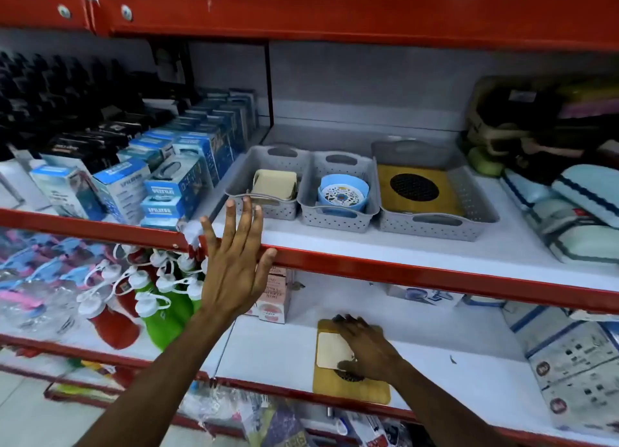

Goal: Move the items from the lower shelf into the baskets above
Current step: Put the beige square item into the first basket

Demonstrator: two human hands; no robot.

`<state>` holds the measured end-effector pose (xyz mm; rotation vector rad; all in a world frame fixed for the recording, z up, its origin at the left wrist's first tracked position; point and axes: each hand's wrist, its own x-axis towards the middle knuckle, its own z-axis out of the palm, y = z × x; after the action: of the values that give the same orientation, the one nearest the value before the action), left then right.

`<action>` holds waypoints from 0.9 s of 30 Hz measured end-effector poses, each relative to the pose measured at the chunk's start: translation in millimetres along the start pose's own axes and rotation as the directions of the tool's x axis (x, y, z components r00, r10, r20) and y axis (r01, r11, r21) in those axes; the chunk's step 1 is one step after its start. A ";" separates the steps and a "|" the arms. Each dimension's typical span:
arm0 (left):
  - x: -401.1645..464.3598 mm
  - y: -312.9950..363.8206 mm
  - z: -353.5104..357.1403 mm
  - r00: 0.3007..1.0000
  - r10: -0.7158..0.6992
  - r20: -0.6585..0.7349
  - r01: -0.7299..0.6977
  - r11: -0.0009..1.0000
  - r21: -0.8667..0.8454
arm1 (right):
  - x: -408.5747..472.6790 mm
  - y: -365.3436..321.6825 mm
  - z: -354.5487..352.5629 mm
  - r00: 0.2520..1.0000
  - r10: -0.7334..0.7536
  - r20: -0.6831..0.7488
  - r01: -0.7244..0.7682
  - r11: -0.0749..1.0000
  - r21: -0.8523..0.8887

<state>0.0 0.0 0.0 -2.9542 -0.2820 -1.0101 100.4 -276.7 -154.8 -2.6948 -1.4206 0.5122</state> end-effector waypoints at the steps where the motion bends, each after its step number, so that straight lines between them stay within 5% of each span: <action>1: 0.4 1.6 -0.8 1.000 -0.015 -0.013 0.015 1.000 -0.004 | 2.6 -0.5 3.5 0.999 0.013 0.035 -0.013 1.000 0.015; 11: 0.1 1.0 3.3 1.000 -0.022 -0.004 0.022 1.000 0.009 | 9.1 -3.6 7.7 0.992 0.075 0.097 -0.079 0.996 0.034; 18: -1.2 -0.9 2.5 1.000 -0.009 -0.019 0.008 1.000 -0.012 | -18.5 -16.3 -31.1 0.963 -0.037 -0.268 0.077 0.987 0.141; 22: -2.1 -1.4 3.0 1.000 -0.012 -0.006 0.012 0.999 -0.034 | -41.8 -38.9 -82.8 0.700 -0.263 -0.664 0.310 0.950 -0.050; 25: -2.9 -1.6 2.9 1.000 -0.004 0.000 0.004 0.999 -0.038 | -52.1 -54.4 -129.0 0.477 -0.360 -0.802 0.321 0.920 -0.223; 27: -4.0 -2.7 3.4 1.000 -0.003 0.001 0.003 0.999 -0.038 | -54.7 -62.8 -161.8 0.421 -0.311 -0.852 0.284 0.937 -0.201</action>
<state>-1.5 2.2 -5.3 -2.9889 -0.2702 -1.0255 72.7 -267.7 24.8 -1.9859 -1.4259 -0.8456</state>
